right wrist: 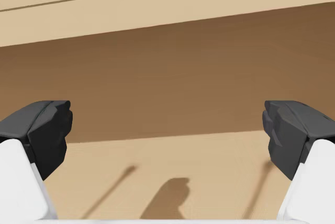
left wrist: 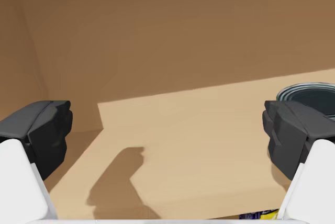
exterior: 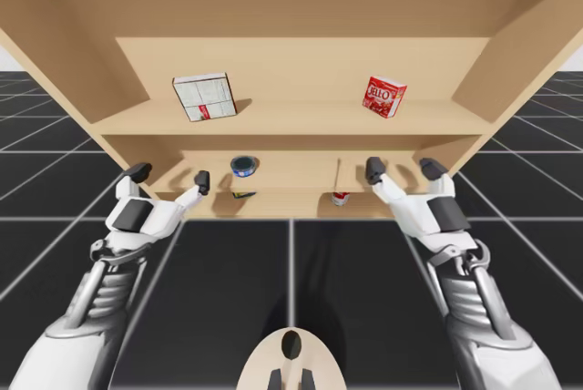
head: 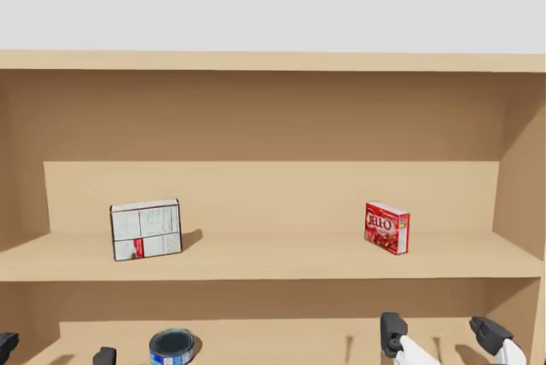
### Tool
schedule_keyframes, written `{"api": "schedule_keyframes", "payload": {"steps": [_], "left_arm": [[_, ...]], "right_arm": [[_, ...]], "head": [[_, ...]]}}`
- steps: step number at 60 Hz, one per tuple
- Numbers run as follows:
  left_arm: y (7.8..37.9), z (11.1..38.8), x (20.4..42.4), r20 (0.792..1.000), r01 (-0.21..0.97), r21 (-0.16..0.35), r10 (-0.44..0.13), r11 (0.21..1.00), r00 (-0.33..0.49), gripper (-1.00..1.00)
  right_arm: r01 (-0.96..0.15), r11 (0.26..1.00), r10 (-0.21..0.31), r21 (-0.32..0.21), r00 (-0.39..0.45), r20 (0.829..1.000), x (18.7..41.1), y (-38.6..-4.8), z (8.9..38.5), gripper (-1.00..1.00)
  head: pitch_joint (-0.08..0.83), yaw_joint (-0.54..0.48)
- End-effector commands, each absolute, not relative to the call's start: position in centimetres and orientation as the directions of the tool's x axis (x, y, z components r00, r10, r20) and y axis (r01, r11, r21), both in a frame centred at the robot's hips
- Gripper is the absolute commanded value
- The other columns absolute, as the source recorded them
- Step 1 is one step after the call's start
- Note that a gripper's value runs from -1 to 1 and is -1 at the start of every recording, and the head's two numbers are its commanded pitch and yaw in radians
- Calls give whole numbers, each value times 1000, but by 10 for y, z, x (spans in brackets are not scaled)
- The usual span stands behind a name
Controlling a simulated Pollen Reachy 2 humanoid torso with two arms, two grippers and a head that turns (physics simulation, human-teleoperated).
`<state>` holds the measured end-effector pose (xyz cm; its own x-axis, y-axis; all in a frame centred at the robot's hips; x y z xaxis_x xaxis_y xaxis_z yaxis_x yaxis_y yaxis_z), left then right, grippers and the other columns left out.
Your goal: Find the tomato soup can on the shelf and bring it to me.
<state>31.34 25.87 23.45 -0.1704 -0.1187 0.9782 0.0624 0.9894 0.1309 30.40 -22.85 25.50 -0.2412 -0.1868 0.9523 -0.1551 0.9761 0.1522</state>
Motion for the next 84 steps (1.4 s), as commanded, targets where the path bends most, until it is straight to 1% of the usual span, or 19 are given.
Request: {"api": "schedule_keyframes", "payload": {"steps": [1, 5, 7, 10, 14, 24, 31, 41, 55, 59, 65, 67, 69, 71, 73, 75, 77, 79, 84], "left_arm": [[259, 234, 314, 978, 54, 133, -123, 990, -170, -1000], [259, 234, 314, 978, 49, 134, -124, 990, -168, -1000], [260, 235, 314, 978, 46, 133, -124, 990, -168, -1000], [260, 235, 314, 978, 41, 132, -124, 990, -168, -1000], [260, 235, 314, 977, 37, 133, -125, 990, -173, -1000], [261, 236, 314, 975, 30, 135, -128, 990, -179, -1000], [261, 235, 314, 975, 30, 139, -131, 990, -180, -1000], [261, 235, 314, 973, 35, 147, -138, 989, -183, -1000], [260, 236, 313, 972, 47, 144, -132, 989, -195, -1000], [260, 236, 313, 971, 50, 142, -129, 989, -200, -1000], [261, 237, 312, 972, 48, 137, -125, 989, -202, -1000], [261, 237, 312, 972, 47, 135, -123, 990, -203, -1000], [262, 237, 312, 972, 46, 133, -122, 990, -202, -1000], [262, 237, 312, 972, 46, 132, -121, 990, -202, -1000], [262, 237, 312, 972, 46, 132, -120, 990, -203, -1000], [263, 238, 312, 972, 45, 131, -119, 990, -204, -1000], [263, 238, 312, 972, 44, 129, -117, 991, -204, -1000], [263, 238, 312, 972, 43, 127, -115, 991, -204, -1000], [265, 238, 312, 972, 43, 124, -113, 991, -204, -1000]], "right_arm": [[-141, 968, -238, 207, -267, 934, 300, -222, 252, -1000], [-146, 969, -234, 199, -292, 927, 299, -223, 255, -1000], [-145, 972, -220, 183, -299, 929, 301, -224, 255, -1000], [-150, 969, -231, 195, -280, 932, 303, -225, 253, -1000], [-141, 969, -236, 204, -276, 932, 306, -226, 251, -1000], [-141, 977, -195, 161, -282, 939, 308, -224, 249, -1000], [-138, 979, -184, 151, -274, 944, 309, -223, 247, -1000], [-127, 984, -156, 126, -274, 949, 310, -220, 245, -1000], [-141, 982, -157, 124, -250, 955, 308, -214, 243, -1000], [-128, 985, -142, 112, -256, 956, 300, -213, 247, -1000], [-153, 982, -146, 109, -253, 956, 284, -211, 256, -1000], [-151, 984, -135, 98, -261, 956, 276, -209, 259, -1000], [-160, 981, -150, 111, -261, 954, 268, -206, 261, -1000], [-190, 977, -148, 100, -256, 955, 260, -203, 264, -1000], [-182, 978, -147, 101, -261, 954, 252, -199, 265, -1000], [-203, 976, -133, 83, -251, 959, 241, -197, 264, -1000], [-215, 971, -153, 100, -246, 957, 236, -195, 262, -1000], [-249, 965, -136, 77, -226, 965, 227, -194, 259, -1000], [-284, 955, -136, 83, -173, 975, 214, -193, 247, -1000]], "head": [[5, -27], [19, -31], [38, -34], [67, -34], [119, -32], [264, -26], [350, -38], [454, -111], [541, -192], [548, -202], [553, -206], [556, -204], [555, -204], [555, -202], [554, -202], [554, -202], [555, -202], [556, -202], [560, -202]]}}
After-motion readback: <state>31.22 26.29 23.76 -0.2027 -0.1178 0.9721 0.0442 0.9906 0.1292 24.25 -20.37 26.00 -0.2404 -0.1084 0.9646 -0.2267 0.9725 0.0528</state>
